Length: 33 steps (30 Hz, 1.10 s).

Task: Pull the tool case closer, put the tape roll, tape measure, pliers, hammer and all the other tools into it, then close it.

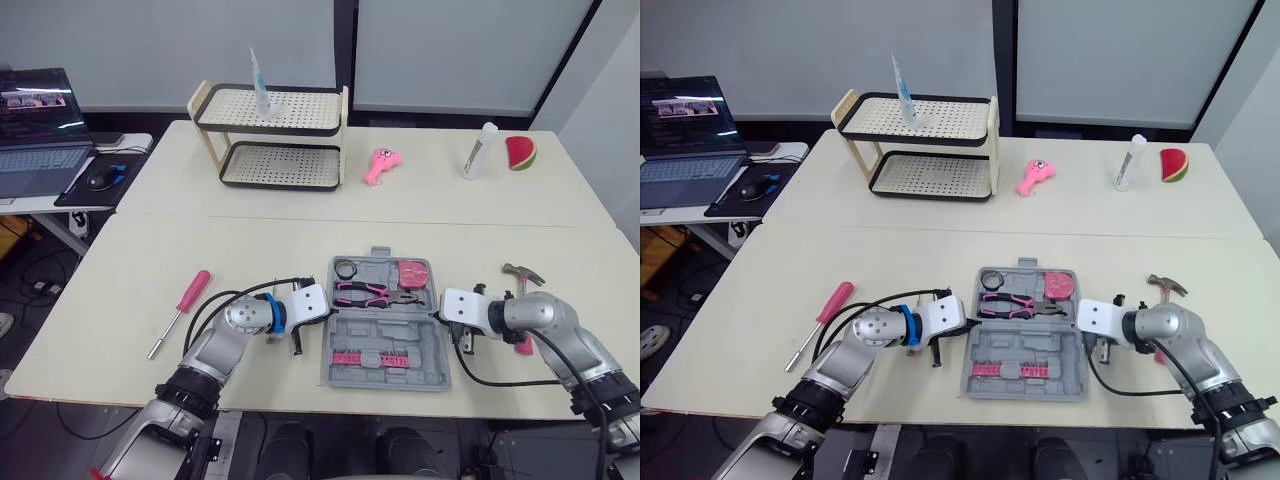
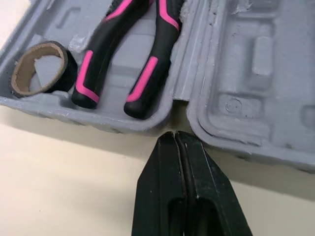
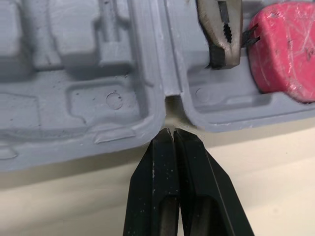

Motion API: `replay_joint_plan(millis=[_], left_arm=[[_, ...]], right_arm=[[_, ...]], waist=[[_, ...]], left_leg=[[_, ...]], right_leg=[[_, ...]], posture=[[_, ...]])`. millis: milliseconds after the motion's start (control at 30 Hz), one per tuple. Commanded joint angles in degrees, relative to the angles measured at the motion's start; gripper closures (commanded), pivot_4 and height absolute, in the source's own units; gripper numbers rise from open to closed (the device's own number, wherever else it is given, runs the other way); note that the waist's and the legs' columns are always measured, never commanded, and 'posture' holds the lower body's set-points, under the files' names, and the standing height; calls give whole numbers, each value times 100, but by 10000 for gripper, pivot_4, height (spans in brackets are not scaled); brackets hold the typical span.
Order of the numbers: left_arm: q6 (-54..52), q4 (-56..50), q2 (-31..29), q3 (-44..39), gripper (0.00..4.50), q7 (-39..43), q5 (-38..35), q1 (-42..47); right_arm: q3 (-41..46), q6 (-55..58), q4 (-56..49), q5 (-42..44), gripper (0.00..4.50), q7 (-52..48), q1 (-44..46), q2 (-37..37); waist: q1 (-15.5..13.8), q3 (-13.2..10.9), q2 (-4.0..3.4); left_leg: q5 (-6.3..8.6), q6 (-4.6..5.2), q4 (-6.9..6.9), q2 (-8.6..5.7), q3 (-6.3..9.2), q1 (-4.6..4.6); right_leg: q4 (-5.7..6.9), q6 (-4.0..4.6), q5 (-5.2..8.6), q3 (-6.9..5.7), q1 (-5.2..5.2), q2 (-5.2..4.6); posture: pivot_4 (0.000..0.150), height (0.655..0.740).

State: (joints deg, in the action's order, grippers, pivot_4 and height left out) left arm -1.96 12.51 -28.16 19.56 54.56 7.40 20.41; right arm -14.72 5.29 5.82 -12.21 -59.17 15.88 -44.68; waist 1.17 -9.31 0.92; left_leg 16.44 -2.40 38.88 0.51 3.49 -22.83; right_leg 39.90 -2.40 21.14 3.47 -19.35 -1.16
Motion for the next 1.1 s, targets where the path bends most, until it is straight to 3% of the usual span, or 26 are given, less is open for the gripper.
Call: replay_joint_plan(millis=[33, 200, 367, 467, 533, 700, 867, 1100], left_arm=[[-310, -766, -368, -390, 44856, 223, -377, -247], [-1004, -1694, -1038, -1291, 44856, 453, -1185, -785], [-2035, -2142, -1790, -2927, 44856, 700, -2382, -1443], [-2320, -1998, -2198, -3930, 38797, 838, -2788, -2022], [-2469, -1916, -2347, -4481, 32793, 905, -2969, -2437], [-2527, -1679, -2472, -5318, 16968, 1052, -3130, -3280], [-2181, -746, -2501, -5972, 1460, 1255, -2996, -4129], [-1983, -51, -2485, -6070, 0, 1250, -3075, -4301]], right_arm=[[360, 110, -346, 229, 45000, -93, -156, -300], [957, 449, -941, 790, 45000, -263, -476, -674], [1919, 654, -1372, 1448, 45000, -553, -1014, -1237], [2625, 797, -1380, 1792, 45000, -659, -1355, -1526], [3038, 837, -1404, 1966, 39799, -740, -1587, -1659], [3741, 999, -1495, 2334, 31766, -1033, -2164, -1828], [4575, 1534, -1751, 2690, 23572, -1462, -2925, -1914], [5032, 1733, -1737, 2696, 10129, -1560, -3406, -1951]], waist=[[1, -1, 0], [38, -5, -4], [41, -10, -5], [47, -13, -9], [46, -14, -10], [39, -15, -11], [49, -16, -11], [29, -15, -8]], left_leg=[[0, 0, -1, 3, 0, -1], [0, 1, -4, 8, 4, -1], [1, 1, -8, 9, 10, -4], [1, 2, -11, 10, 11, -1], [1, 2, -11, 9, 10, 3], [2, 2, -13, 9, 11, 2], [2, 2, -19, 11, 8, 3], [2, 2, -29, 10, 9, 11]], right_leg=[[0, 0, 0, 0, -1, -2], [0, 0, 0, 10, -2, -8], [-4, 0, 0, 10, -2, -8], [-6, 0, 0, 10, 0, -9], [-6, 0, 0, 10, 3, -10], [-14, 0, 1, 9, 6, -13], [-20, 1, 1, 11, 6, -12], [-35, 1, 1, 9, 19, -15]], posture=[[1500, 7400], [1500, 7400], [1500, 7400], [1500, 7400], [1500, 7400], [1500, 7400], [1500, 7400], [1500, 7400]])
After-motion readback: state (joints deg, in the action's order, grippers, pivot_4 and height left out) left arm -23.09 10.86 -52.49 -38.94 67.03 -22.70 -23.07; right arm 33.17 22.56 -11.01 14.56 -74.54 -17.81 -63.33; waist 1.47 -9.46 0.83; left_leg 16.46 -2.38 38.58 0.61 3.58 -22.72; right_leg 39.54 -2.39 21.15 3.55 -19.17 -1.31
